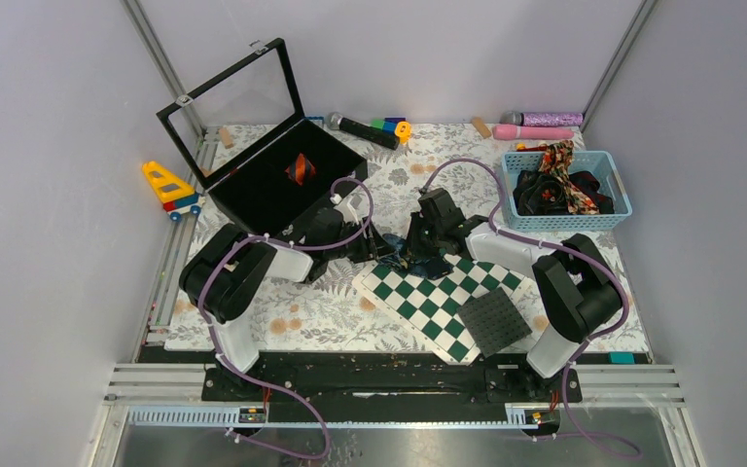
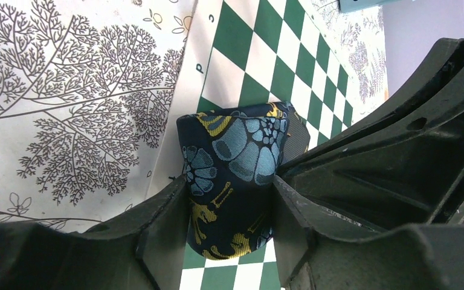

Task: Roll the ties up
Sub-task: Roll the tie at the center of the board.

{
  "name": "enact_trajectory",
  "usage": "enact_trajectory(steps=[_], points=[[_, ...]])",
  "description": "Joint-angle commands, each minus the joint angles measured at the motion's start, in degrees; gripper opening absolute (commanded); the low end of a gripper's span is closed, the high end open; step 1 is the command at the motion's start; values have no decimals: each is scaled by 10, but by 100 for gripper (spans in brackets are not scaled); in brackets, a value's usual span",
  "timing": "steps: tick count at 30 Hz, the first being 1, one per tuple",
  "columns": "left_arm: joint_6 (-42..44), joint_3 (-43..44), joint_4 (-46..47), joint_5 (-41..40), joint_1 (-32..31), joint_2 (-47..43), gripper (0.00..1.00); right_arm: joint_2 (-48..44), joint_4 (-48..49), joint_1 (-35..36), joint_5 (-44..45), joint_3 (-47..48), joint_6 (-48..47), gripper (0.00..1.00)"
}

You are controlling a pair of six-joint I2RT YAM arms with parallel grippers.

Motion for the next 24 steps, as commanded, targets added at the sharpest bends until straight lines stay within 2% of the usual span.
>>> enact_trajectory(steps=[1, 12, 24], points=[[4, 23, 26, 10, -7, 2, 46, -26, -15, 2, 11, 10, -10, 16], [29, 40, -46, -11, -8, -12, 44, -148, -64, -3, 50, 16, -47, 28], [139, 145, -316, -114, -28, -51, 43, -255, -86, -46, 72, -41, -68, 31]])
